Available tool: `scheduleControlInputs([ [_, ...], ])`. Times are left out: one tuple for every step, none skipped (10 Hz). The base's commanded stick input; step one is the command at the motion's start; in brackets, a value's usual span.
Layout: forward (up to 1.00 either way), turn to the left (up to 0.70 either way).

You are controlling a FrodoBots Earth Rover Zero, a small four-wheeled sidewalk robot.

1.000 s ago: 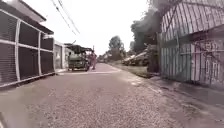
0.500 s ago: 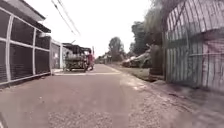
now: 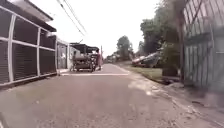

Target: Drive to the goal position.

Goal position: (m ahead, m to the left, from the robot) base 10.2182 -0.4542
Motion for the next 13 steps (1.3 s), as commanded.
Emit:
scheduleControlInputs([
  [0.7, 0.0],
  [0.7, 0.0],
  [0.7, 0.0],
  [0.7, 0.0],
  [0.7, 0.0],
  [0.7, 0.0],
  [0.7, 0.0],
  [0.7, 0.0],
  [0.7, 0.0],
  [0.7, 0.0],
  [0.7, 0.0],
  [0.7, 0.0],
  [0.7, 0.0],
])
